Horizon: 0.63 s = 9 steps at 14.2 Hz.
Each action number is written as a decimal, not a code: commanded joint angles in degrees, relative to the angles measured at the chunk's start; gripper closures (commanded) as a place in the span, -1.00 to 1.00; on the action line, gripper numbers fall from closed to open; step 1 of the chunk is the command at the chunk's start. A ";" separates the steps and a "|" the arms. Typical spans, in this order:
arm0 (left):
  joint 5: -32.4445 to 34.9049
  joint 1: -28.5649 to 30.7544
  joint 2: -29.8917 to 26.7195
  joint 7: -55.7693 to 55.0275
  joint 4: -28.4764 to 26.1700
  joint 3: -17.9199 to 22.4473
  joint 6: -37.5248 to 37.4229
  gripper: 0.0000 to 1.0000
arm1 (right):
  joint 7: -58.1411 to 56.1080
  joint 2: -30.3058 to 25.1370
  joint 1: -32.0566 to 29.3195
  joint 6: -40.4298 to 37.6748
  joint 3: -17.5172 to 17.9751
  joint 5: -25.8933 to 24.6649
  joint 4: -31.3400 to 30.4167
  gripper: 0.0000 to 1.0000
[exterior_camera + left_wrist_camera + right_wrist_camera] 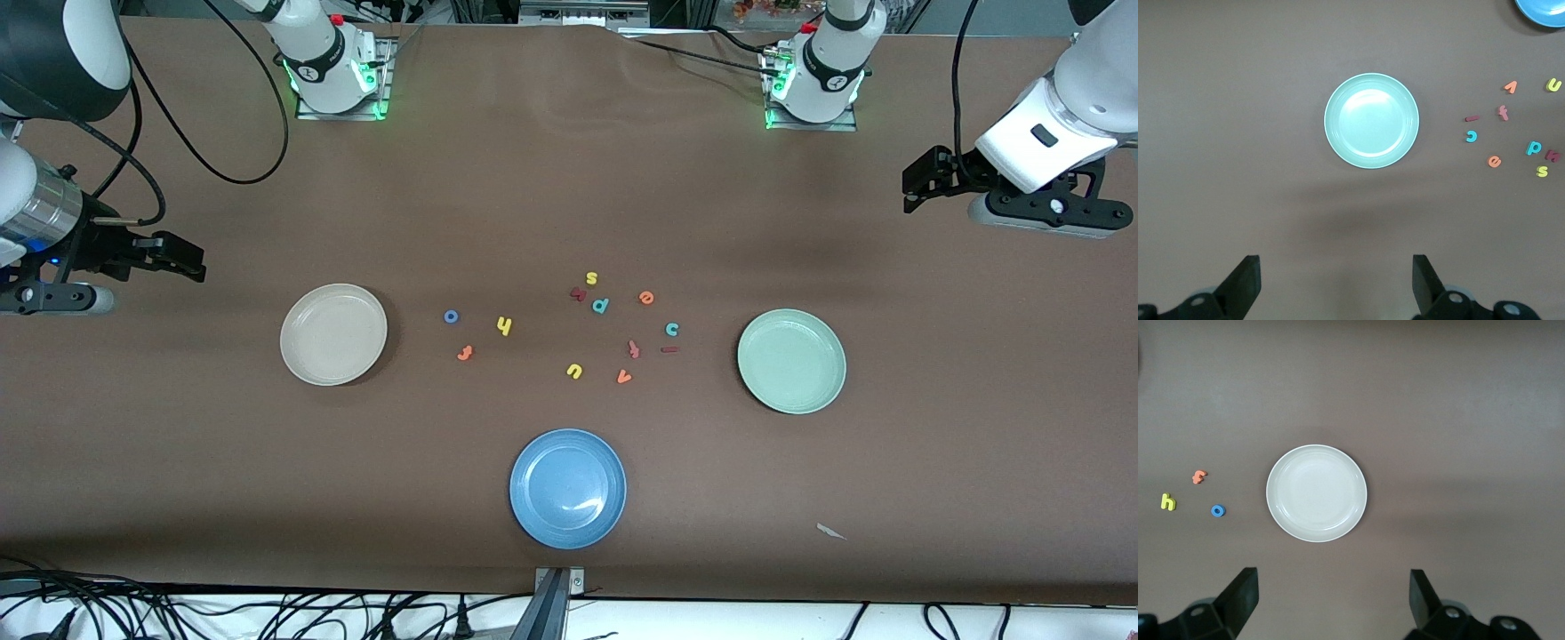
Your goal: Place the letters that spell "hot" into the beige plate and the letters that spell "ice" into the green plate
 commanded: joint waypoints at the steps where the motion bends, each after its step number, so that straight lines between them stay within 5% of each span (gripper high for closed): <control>1: -0.68 0.07 0.56 -0.09 1.60 0.05 -1.26 -1.00 | 0.25 -0.66 -0.34 -0.81 0.37 0.16 0.12 -1.00; 9: -0.68 0.07 0.56 -0.09 1.60 0.05 -1.26 -1.00 | 0.34 -1.01 -0.34 -0.81 0.45 0.16 0.12 -1.00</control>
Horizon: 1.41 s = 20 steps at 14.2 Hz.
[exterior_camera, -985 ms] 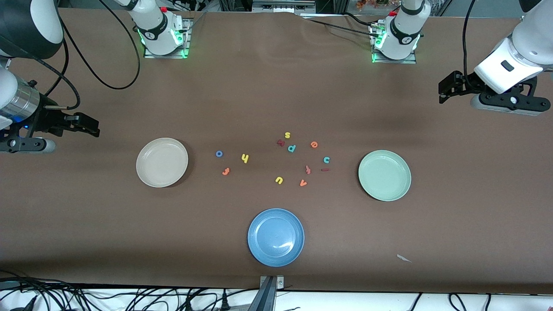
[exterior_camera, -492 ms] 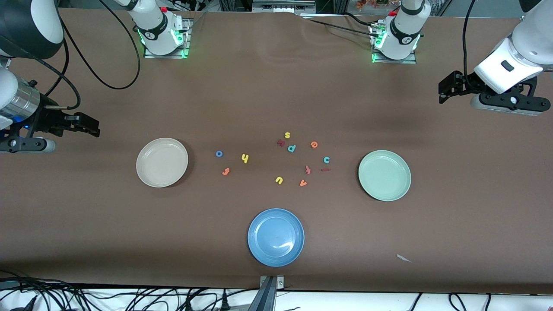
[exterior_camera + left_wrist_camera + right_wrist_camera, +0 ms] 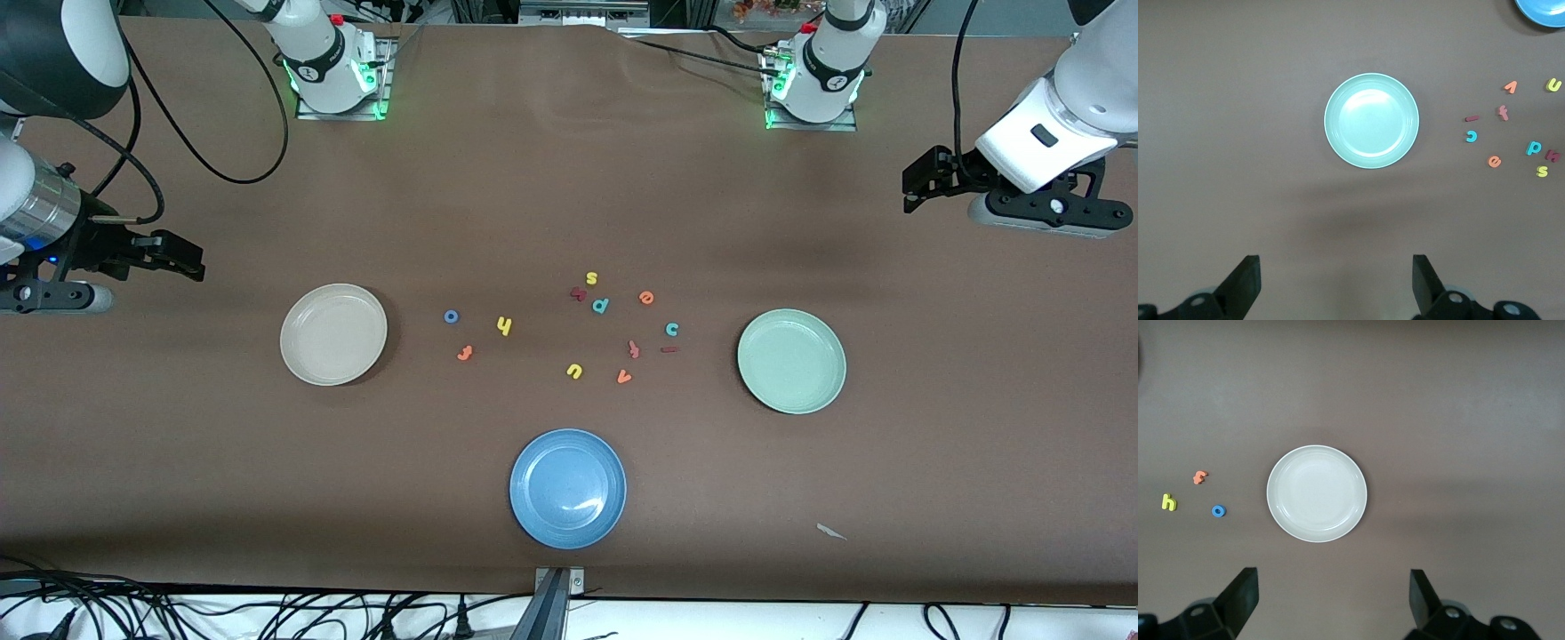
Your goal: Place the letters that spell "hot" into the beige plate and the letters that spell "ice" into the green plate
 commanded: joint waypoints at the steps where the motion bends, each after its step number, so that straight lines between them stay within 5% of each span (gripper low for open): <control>1: -0.68 0.16 0.47 -0.09 1.60 0.05 -1.26 -1.00 | 0.33 -0.81 -0.34 -0.81 0.44 0.16 0.11 -1.00; 20: -0.68 0.16 0.56 -0.09 1.60 0.05 -2.14 -1.00 | 0.25 -0.64 -0.34 -0.72 0.36 0.16 0.03 -1.00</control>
